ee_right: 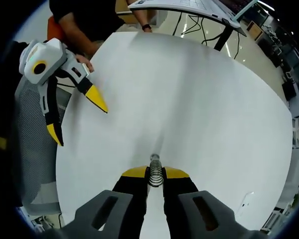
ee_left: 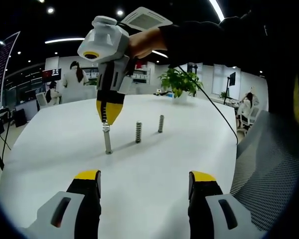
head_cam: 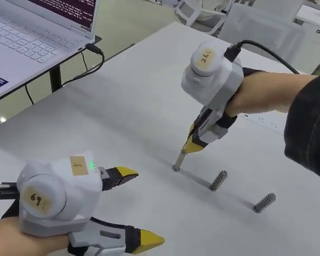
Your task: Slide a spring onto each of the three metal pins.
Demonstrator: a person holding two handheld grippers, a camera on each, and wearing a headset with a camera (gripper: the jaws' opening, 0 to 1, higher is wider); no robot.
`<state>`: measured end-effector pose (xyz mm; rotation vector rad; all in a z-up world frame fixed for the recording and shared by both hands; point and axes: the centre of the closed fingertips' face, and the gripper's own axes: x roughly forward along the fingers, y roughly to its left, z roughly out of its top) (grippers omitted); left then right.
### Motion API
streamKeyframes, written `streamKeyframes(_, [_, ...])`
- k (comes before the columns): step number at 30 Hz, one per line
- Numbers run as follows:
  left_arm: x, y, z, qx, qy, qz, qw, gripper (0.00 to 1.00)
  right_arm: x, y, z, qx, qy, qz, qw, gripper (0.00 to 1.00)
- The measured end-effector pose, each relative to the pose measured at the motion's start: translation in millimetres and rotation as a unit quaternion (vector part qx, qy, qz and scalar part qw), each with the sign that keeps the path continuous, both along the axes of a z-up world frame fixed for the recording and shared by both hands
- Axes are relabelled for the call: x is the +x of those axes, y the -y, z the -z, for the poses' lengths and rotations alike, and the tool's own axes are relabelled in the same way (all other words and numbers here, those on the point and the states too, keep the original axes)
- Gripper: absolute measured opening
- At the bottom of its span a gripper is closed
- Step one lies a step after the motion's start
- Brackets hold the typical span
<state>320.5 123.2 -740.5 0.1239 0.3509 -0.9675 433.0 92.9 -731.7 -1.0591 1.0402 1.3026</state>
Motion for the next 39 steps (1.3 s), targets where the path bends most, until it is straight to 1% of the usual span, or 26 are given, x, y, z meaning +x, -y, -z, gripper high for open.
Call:
streamKeyframes(3, [0.1, -0.9, -0.2, -0.001, 0.000, -0.001, 1.0000, 0.68, -0.7, -0.9, 4.5, -0.003, -0.004, 0.002, 1.0000, 0.09])
streamKeyframes(7, [0.3, -2.0, 0.4, 0.000, -0.001, -0.002, 1.0000, 0.68, -3.0, 0.0, 13.4, -0.013, -0.006, 0.000, 0.9999, 0.09])
streamKeyframes(12, [0.5, -2.5, 1.3, 0.000, -0.002, -0.003, 1.0000, 0.68, -4.9, -0.7, 20.7, -0.015, -0.010, 0.002, 0.9998, 0.09])
streamKeyframes(15, [0.6, -2.1, 1.2, 0.000, -0.002, -0.003, 1.0000, 0.68, -10.2, 0.7, 27.8, -0.019, -0.016, 0.003, 0.9997, 0.09])
streamKeyframes(22, [0.8, -2.0, 1.8, 0.000, -0.003, -0.003, 1.0000, 0.67, -18.7, 1.5, 42.0, -0.023, -0.023, 0.001, 0.9995, 0.09])
streamKeyframes(26, [1.0, -2.6, 2.1, -0.001, -0.004, -0.003, 1.0000, 0.67, -16.4, 1.7, 48.8, -0.025, -0.022, 0.001, 0.9994, 0.09])
streamKeyframes(32, [1.9, -2.2, 2.1, -0.001, -0.005, -0.002, 1.0000, 0.67, -16.0, 2.7, 54.8, -0.028, -0.022, 0.000, 0.9994, 0.09])
streamKeyframes(39, [2.5, -1.9, 2.7, 0.000, -0.006, 0.000, 1.0000, 0.67, -15.6, 1.6, 57.0, -0.024, -0.024, 0.001, 0.9994, 0.10])
